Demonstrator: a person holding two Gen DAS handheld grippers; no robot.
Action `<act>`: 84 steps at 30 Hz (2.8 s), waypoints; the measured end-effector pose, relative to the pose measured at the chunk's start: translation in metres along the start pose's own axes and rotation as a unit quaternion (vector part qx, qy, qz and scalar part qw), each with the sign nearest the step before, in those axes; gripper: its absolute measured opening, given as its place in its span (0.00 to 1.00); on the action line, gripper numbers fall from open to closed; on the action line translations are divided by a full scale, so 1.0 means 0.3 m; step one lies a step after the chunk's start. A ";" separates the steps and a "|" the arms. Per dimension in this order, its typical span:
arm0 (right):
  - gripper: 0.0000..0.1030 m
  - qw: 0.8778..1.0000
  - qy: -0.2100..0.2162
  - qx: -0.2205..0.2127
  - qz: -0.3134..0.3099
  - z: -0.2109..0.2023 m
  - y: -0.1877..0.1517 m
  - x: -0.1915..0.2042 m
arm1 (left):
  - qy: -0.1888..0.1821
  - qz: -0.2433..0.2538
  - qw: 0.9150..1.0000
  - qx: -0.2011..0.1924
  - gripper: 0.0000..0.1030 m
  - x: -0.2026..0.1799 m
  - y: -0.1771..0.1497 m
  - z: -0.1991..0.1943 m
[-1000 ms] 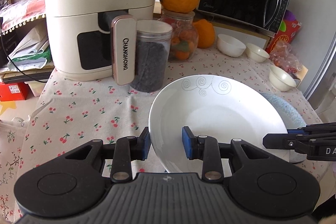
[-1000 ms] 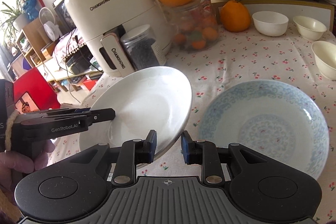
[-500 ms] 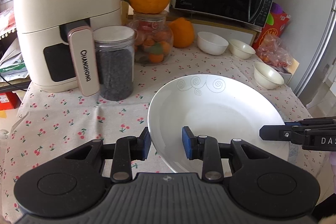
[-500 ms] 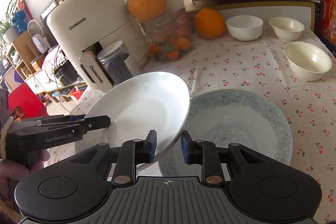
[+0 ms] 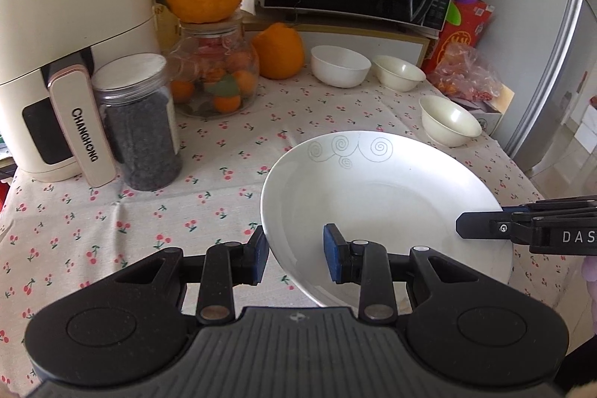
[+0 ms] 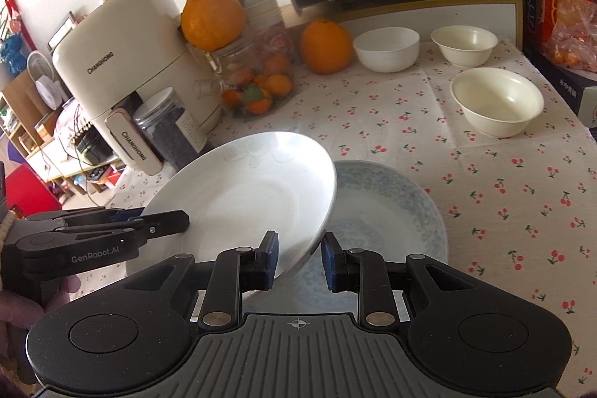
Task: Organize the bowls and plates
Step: 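Lower the white plate onto the blue plate stack with both tools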
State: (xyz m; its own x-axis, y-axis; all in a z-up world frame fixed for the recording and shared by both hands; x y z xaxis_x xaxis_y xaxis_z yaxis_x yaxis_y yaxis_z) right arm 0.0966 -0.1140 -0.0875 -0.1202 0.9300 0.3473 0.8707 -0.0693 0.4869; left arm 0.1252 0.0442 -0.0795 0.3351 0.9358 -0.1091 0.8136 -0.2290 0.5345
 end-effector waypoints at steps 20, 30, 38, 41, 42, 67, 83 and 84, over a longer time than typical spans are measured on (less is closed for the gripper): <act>0.24 0.999 -0.018 0.020 0.032 -0.007 -0.030 -0.138 | 0.018 0.038 0.999 0.020 0.28 -0.125 0.012 0.067; 0.24 0.998 -0.019 0.039 0.047 0.005 -0.063 -0.186 | 0.028 0.057 0.997 0.034 0.28 -0.160 -0.007 0.101; 0.24 0.998 -0.020 0.039 0.033 0.003 -0.067 -0.175 | 0.029 0.057 0.997 0.033 0.28 -0.156 -0.011 0.103; 0.24 0.999 -0.021 0.039 0.030 0.001 -0.069 -0.172 | 0.034 0.061 0.997 0.033 0.28 -0.158 -0.015 0.104; 0.24 0.999 -0.022 0.039 0.028 0.000 -0.070 -0.170 | 0.036 0.063 0.997 0.033 0.28 -0.159 -0.017 0.105; 0.26 0.997 -0.063 0.051 -0.002 -0.036 -0.081 -0.151 | 0.062 0.109 0.992 0.024 0.23 -0.186 -0.040 0.100; 0.30 0.990 -0.111 0.056 -0.064 -0.008 -0.087 -0.145 | 0.062 0.102 0.992 0.035 0.25 -0.176 -0.046 0.107; 0.30 0.990 -0.111 0.066 -0.060 0.007 -0.096 -0.158 | 0.059 0.099 0.993 0.034 0.25 -0.175 -0.043 0.106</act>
State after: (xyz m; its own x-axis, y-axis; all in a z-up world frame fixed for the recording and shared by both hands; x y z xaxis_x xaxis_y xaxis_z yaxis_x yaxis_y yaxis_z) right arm 0.0784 -0.1554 -0.1198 -0.1310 0.9862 0.1008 0.9128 0.0804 0.4005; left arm 0.1123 -0.0104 -0.1074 0.4362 0.8950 0.0935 0.7688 -0.4246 0.4781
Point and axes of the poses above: each gripper's, at about its wrist camera, not at the fingertips, and z roughly the way its jaws point, x to its left, y to its top, the point moved 9 cm from there along z, roughly the way its jaws point, and after that the axes turned 14 degrees about x, right-handed, at the moved point
